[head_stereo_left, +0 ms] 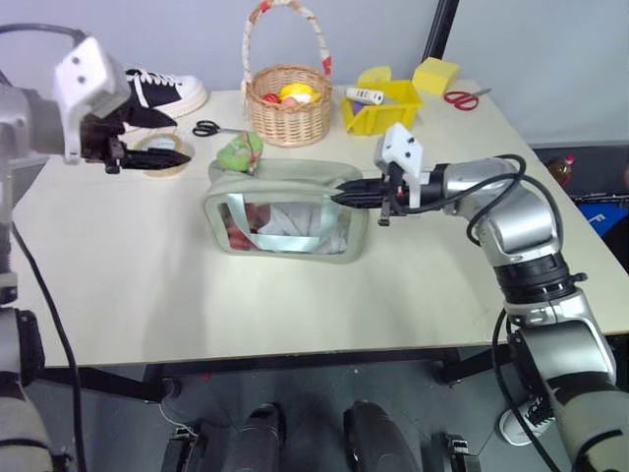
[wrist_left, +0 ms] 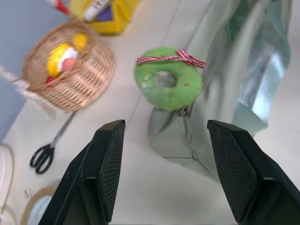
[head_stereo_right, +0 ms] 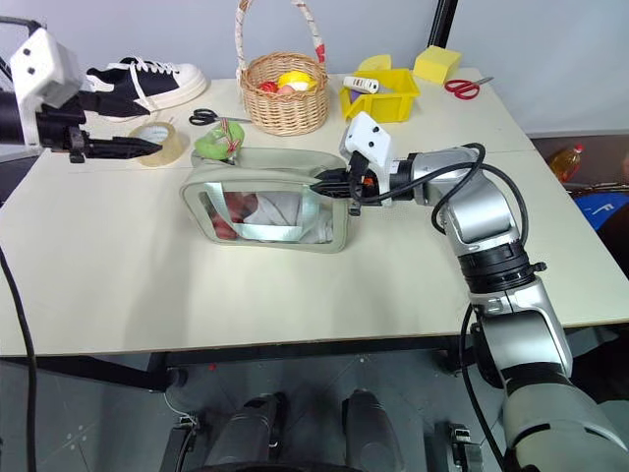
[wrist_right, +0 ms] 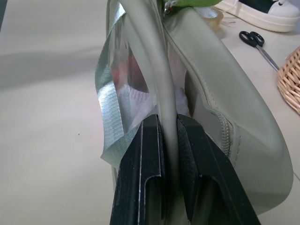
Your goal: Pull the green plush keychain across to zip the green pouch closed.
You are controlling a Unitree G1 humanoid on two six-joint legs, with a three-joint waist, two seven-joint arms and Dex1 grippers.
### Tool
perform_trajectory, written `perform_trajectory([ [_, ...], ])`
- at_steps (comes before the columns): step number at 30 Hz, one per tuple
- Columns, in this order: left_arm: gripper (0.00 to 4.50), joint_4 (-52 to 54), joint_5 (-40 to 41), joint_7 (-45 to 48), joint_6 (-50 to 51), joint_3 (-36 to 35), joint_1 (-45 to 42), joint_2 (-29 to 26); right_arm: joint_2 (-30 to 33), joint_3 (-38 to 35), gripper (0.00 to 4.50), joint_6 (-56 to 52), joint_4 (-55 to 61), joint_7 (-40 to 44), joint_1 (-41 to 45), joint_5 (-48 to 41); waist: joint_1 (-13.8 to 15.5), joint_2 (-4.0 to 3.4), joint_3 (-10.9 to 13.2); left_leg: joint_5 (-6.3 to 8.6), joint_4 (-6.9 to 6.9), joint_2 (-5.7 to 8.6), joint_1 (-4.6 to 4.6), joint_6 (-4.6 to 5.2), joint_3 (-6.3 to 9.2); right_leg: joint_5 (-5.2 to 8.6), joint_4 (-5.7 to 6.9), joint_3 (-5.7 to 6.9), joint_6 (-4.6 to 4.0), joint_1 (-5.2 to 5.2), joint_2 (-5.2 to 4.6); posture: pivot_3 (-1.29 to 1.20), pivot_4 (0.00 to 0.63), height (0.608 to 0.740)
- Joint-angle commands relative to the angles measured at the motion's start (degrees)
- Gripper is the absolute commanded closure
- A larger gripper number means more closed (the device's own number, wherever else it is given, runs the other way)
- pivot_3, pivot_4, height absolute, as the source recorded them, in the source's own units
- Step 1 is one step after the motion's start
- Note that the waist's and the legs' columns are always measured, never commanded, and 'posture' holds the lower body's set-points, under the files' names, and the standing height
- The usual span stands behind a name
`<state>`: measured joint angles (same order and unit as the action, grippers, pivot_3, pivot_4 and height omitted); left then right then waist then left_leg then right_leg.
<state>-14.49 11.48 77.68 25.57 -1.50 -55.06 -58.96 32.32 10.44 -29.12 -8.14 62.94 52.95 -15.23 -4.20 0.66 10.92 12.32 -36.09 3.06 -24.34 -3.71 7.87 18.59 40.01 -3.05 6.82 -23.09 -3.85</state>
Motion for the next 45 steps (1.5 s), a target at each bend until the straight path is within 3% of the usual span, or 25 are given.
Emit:
perform_trajectory([
  [1,1.53,7.4,3.9,-3.4,5.3,-3.3,6.3,1.3,-0.5,-0.1,4.03,0.9,0.0,0.3,1.9,0.4,0.1,0.00,0.0,0.00,0.01,-0.02,0.00,0.00,0.00,0.00,0.00,0.00,0.00,0.00,0.00,0.00,0.150,0.740],
  [5,1.53,13.2,5.0,-8.7,7.1,-3.8,13.1,5.0,-0.7,-0.1,4.03,0.7,0.1,0.6,2.1,0.6,0.2,0.03,0.0,0.00,-0.05,-0.12,-0.04,0.00,0.06,-0.01,0.02,0.02,-0.02,-0.01,0.02,0.00,0.150,0.740],
  [10,1.53,14.2,3.7,-15.1,6.8,-2.5,15.0,8.5,-0.6,-0.1,4.03,0.3,0.3,0.7,2.2,0.6,0.2,0.03,0.0,0.00,-0.04,-0.09,-0.03,0.00,0.07,-0.02,0.02,0.02,-0.04,-0.03,0.03,0.00,0.150,0.740],
  [13,2.33,14.5,3.9,-15.1,5.9,-1.9,15.4,8.5,-0.4,-0.3,4.03,0.0,0.6,0.7,2.1,0.6,0.1,0.03,0.0,0.00,-0.02,-0.06,-0.03,0.00,0.07,-0.02,0.02,0.01,-0.04,-0.04,0.03,0.00,0.150,0.740],
  [17,4.34,14.6,4.4,-14.2,6.2,-1.5,15.1,8.0,-0.3,-0.4,4.03,-0.2,0.8,0.6,2.0,0.6,0.2,0.03,0.0,0.00,-0.02,-0.06,-0.03,0.00,0.06,-0.03,0.02,0.01,-0.04,-0.04,0.03,0.00,0.150,0.740],
  [26,4.43,14.7,3.6,-13.4,3.9,0.1,15.5,8.1,0.3,-0.8,4.03,-2.2,1.6,0.9,1.9,-0.2,0.3,0.03,0.0,0.00,-0.02,-0.05,-0.03,0.00,0.06,-0.02,0.01,0.01,-0.04,-0.03,0.02,0.00,0.150,0.740],
  [29,4.50,14.5,3.5,-13.3,3.4,0.3,15.7,7.8,3.3,-2.4,3.25,-6.5,2.8,4.5,3.0,-3.3,0.4,0.02,0.0,0.00,-0.03,-0.05,-0.03,0.00,0.06,-0.03,0.01,0.01,-0.04,-0.02,0.02,0.00,0.150,0.740],
  [32,4.50,14.4,3.7,-13.3,3.1,0.3,15.8,7.7,6.0,-3.4,1.73,-9.5,3.2,8.3,4.8,-6.1,0.6,0.02,0.0,0.00,-0.03,-0.04,-0.04,0.00,0.05,-0.02,-0.02,0.03,-0.04,0.00,-0.04,0.00,0.150,0.740],
  [35,4.50,14.2,3.6,-13.3,2.5,0.5,16.0,7.7,3.7,-6.3,0.20,-12.8,-4.1,8.3,13.6,-9.6,0.2,-0.03,0.0,0.00,-0.01,-0.01,-0.03,0.00,0.05,-0.03,-0.01,0.03,-0.04,0.00,-0.05,0.00,0.150,0.740],
  [40,4.50,14.2,3.7,-13.4,2.3,0.6,16.0,7.6,-6.6,-10.2,0.09,-15.8,-19.8,-2.0,24.5,-9.6,0.2,-0.02,0.0,0.00,0.14,-0.10,0.06,0.00,0.06,-0.04,-0.02,0.02,-0.10,-0.03,0.07,0.00,0.150,0.740],
  [45,4.50,14.6,3.9,-13.6,2.2,0.4,16.5,7.5,-15.9,-7.1,0.09,-11.5,-32.3,-9.8,28.5,-3.1,0.3,-0.01,0.0,-0.02,0.09,-0.04,0.01,-0.03,0.05,-0.06,-0.01,0.01,-0.12,-0.05,0.02,0.00,0.150,0.740],
])
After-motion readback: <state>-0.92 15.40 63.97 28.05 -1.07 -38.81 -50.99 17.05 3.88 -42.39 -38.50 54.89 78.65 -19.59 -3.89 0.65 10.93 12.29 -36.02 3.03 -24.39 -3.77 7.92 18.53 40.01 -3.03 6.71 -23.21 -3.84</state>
